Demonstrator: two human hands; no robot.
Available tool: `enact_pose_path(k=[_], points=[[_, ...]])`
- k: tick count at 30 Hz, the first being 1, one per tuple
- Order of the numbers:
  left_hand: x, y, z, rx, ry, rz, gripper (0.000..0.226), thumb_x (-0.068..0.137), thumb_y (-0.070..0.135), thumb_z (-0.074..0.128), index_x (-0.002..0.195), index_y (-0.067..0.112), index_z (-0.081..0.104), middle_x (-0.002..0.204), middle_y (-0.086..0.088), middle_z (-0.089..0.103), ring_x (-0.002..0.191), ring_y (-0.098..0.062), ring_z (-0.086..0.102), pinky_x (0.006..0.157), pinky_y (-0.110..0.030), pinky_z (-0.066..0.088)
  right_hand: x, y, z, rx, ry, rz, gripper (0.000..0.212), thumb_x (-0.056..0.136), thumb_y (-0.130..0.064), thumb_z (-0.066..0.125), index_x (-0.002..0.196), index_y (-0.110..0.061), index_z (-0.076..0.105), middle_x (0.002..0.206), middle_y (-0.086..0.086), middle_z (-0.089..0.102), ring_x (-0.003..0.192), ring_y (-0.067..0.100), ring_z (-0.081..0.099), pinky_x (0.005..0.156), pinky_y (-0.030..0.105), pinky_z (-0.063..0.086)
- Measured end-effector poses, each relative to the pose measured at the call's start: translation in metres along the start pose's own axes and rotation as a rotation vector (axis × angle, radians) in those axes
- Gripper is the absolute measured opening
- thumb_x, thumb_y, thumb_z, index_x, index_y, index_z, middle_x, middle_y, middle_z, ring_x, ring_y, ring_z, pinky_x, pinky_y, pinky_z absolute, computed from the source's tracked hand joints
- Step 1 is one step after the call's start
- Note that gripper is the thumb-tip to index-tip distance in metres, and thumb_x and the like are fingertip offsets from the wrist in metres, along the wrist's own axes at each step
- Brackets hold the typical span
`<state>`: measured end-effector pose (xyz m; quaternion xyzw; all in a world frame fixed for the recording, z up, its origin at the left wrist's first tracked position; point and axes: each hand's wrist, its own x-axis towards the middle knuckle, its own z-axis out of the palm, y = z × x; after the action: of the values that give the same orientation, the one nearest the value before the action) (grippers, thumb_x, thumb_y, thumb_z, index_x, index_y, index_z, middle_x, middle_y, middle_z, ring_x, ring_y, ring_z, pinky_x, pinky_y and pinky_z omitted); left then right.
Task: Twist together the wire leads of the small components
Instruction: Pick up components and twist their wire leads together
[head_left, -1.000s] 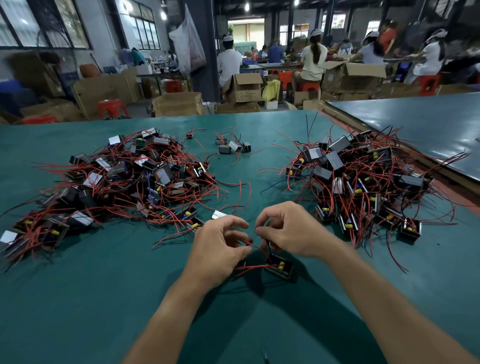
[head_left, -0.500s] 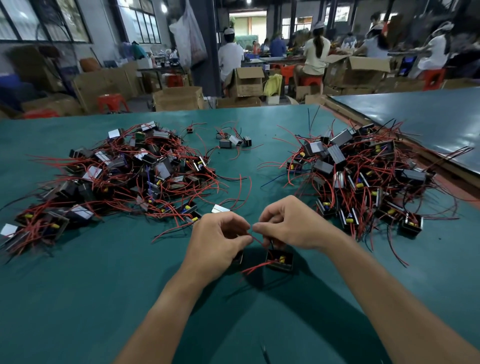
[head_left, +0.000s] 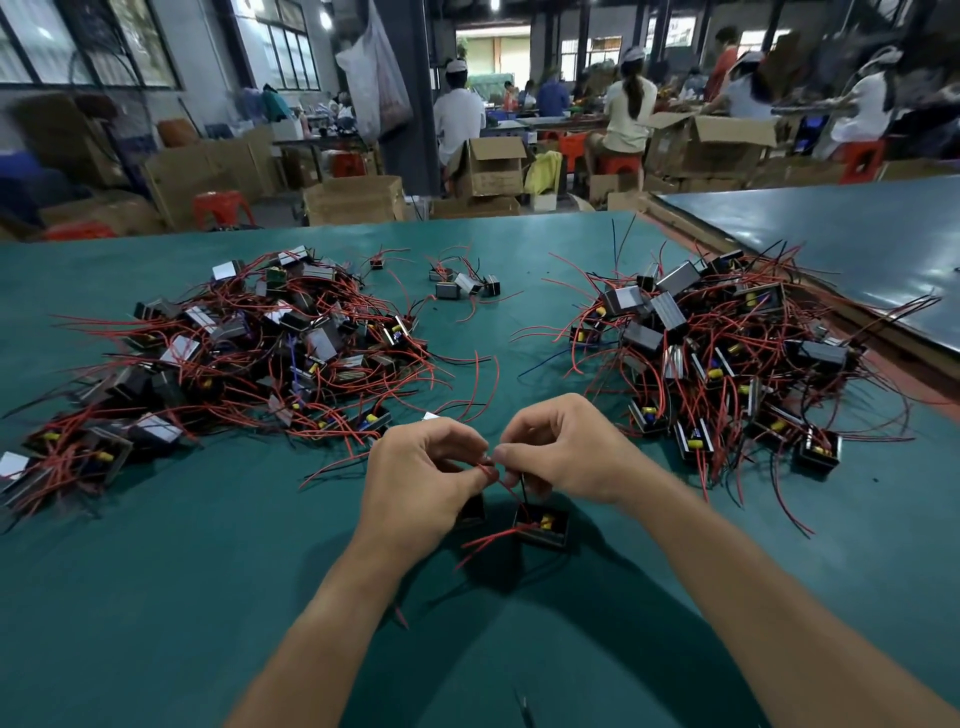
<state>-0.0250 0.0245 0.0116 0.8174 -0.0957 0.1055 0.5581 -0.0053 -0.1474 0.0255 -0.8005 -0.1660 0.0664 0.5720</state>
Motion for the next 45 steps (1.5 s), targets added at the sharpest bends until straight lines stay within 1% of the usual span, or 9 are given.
enact_pose_path(k=[8,13,16,22,26,34,37,40,45], points=[[0.001,0.0,0.001,-0.025,0.04,-0.05,0.028,0.064,-0.003,0.086,0.069,0.02,0.07,0.067,0.005,0.073,0.064,-0.011,0.071,0.06,-0.023,0.056,0.0,-0.002,0.001,0.201,0.037,0.204,0.017,0.09,-0.005,0.066,0.073,-0.004,0.067,0.062,0.008,0.068,0.046,0.01,0.054,0.044,0.022,0.049],[0.001,-0.001,0.002,-0.01,0.03,0.01,0.023,0.072,0.002,0.082,0.066,0.022,0.071,0.062,0.003,0.07,0.051,-0.007,0.062,0.047,-0.02,0.046,0.002,0.0,0.002,0.079,0.067,0.123,0.011,0.091,-0.004,0.065,0.08,-0.001,0.066,0.06,0.006,0.067,0.045,0.01,0.055,0.046,0.023,0.05],[0.003,-0.002,-0.002,-0.032,0.074,0.001,0.021,0.073,0.004,0.082,0.075,0.021,0.071,0.069,0.002,0.072,0.059,-0.012,0.066,0.055,-0.026,0.054,0.003,-0.001,-0.003,0.187,0.062,0.136,0.007,0.091,-0.001,0.064,0.084,-0.002,0.063,0.064,0.009,0.069,0.047,0.01,0.057,0.048,0.022,0.053],[0.003,0.001,-0.001,-0.059,0.011,-0.021,0.029,0.068,-0.004,0.083,0.083,0.018,0.07,0.072,0.0,0.073,0.068,-0.011,0.07,0.067,-0.026,0.058,0.001,0.002,-0.004,0.142,-0.002,0.101,0.006,0.09,-0.003,0.066,0.095,-0.002,0.066,0.069,0.013,0.07,0.05,0.016,0.058,0.052,0.027,0.054],[0.001,0.002,-0.001,-0.066,-0.025,-0.023,0.028,0.068,-0.003,0.084,0.086,0.013,0.071,0.073,-0.001,0.074,0.067,-0.01,0.071,0.064,-0.021,0.056,0.002,0.003,-0.002,0.033,0.015,0.001,0.005,0.087,-0.002,0.07,0.082,-0.002,0.069,0.068,0.013,0.068,0.05,0.018,0.057,0.05,0.028,0.053],[0.002,0.002,-0.002,-0.135,0.029,-0.065,0.024,0.069,-0.002,0.083,0.084,0.013,0.071,0.071,-0.003,0.075,0.067,-0.017,0.073,0.062,-0.027,0.059,0.003,0.005,-0.006,0.135,0.068,0.115,0.016,0.089,-0.004,0.067,0.073,-0.004,0.069,0.063,0.006,0.071,0.047,0.01,0.061,0.046,0.021,0.051],[0.003,0.005,-0.002,-0.211,0.017,-0.129,0.01,0.082,0.0,0.071,0.085,0.01,0.071,0.069,-0.009,0.074,0.056,-0.017,0.067,0.056,-0.025,0.056,0.003,0.005,-0.006,0.164,0.051,0.121,0.014,0.089,-0.004,0.067,0.076,-0.003,0.07,0.064,0.006,0.071,0.047,0.009,0.062,0.047,0.02,0.051],[0.003,0.006,-0.005,-0.254,-0.054,-0.246,0.013,0.094,0.0,0.054,0.093,0.005,0.066,0.07,-0.012,0.074,0.049,-0.02,0.064,0.046,-0.023,0.051,0.001,0.003,-0.004,0.162,0.009,0.118,0.014,0.089,-0.001,0.067,0.076,-0.004,0.07,0.065,0.007,0.071,0.049,0.011,0.063,0.048,0.021,0.052],[0.002,0.004,-0.003,-0.209,-0.149,-0.236,0.009,0.078,0.001,0.076,0.085,0.002,0.072,0.066,-0.008,0.071,0.047,-0.01,0.06,0.043,-0.018,0.046,0.001,0.003,-0.004,0.175,-0.017,0.124,0.002,0.089,0.0,0.066,0.089,0.001,0.068,0.067,0.009,0.072,0.052,0.013,0.065,0.051,0.025,0.056]])
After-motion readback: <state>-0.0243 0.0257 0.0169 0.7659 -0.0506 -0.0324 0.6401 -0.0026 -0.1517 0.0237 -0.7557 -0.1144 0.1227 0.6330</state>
